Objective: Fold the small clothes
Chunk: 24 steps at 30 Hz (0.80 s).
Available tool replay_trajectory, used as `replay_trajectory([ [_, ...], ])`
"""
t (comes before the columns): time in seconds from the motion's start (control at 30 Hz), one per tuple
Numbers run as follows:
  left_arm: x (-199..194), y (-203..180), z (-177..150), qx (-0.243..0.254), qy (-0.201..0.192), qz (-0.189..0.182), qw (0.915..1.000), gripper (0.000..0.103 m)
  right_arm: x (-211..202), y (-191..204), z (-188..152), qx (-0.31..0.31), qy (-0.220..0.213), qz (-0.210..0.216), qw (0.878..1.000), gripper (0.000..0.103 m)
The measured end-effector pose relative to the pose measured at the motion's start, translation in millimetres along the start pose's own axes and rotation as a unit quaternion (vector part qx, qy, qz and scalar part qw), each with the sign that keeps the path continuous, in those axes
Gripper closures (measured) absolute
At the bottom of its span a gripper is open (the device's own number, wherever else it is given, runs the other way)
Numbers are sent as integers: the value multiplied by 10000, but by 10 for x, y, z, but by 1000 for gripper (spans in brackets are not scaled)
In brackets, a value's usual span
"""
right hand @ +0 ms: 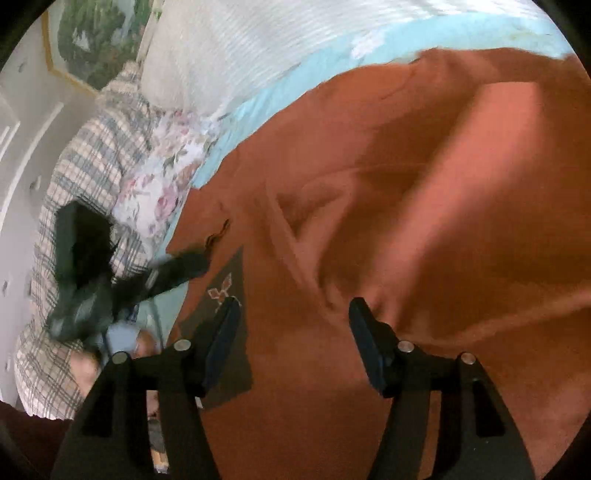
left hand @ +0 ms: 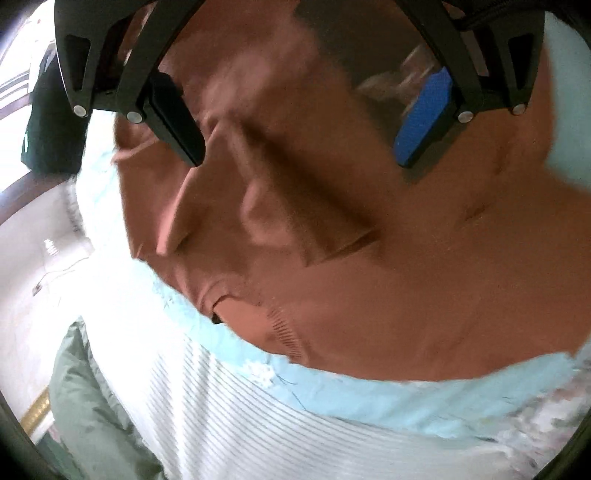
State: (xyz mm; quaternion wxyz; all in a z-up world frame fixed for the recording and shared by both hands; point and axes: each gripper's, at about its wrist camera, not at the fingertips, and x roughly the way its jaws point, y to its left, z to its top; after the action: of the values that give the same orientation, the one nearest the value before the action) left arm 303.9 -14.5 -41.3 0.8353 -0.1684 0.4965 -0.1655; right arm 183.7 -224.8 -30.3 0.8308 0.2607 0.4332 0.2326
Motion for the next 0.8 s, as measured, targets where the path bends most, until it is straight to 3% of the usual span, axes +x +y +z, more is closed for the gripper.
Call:
replay_trajectory([
  [0.07, 226, -75, 143, 20, 98, 197, 9998, 2, -185, -82, -42, 182, -241, -46, 9995, 40],
  [0.1, 378, -111, 194, 118, 146, 584, 9981, 6, -287, -117, -60, 282, -367, -65, 9989, 40],
  [0.17, 556, -90, 208, 150, 334, 1020, 9941, 27, -439, -157, -88, 364, -547, -97, 9978, 40],
  [0.3, 347, 63, 11, 291, 75, 1128, 9932, 31, -808, -210, -178, 473, -931, -129, 9944, 40],
  [0.43, 173, 255, -88, 14, -74, 721, 9974, 32, -967, -241, -205, 612, -1122, -180, 9916, 40],
  [0.6, 271, 318, 115, -250, -140, 157, 9995, 31, -1065, -249, -210, 728, -1291, -236, 9887, 40],
  [0.63, 360, 282, 161, -178, -93, 80, 9998, 39, -1095, -256, -213, 734, -1340, -282, 9879, 40],
  [0.67, 342, 248, 108, -56, -71, 101, 9999, 61, -1126, -276, -211, 736, -1376, -324, 9872, 40],
  [0.7, 379, 198, 115, 98, -52, 181, 9998, 75, -1162, -297, -200, 762, -1415, -386, 9862, 40],
  [0.73, 406, 129, 113, 310, 1, 218, 9993, 96, -1195, -326, -200, 787, -1441, -424, 9855, 40],
  [0.8, 276, 77, 112, 484, -220, 274, 9982, 97, -1296, -397, -171, 839, -1537, -541, 9831, 40],
])
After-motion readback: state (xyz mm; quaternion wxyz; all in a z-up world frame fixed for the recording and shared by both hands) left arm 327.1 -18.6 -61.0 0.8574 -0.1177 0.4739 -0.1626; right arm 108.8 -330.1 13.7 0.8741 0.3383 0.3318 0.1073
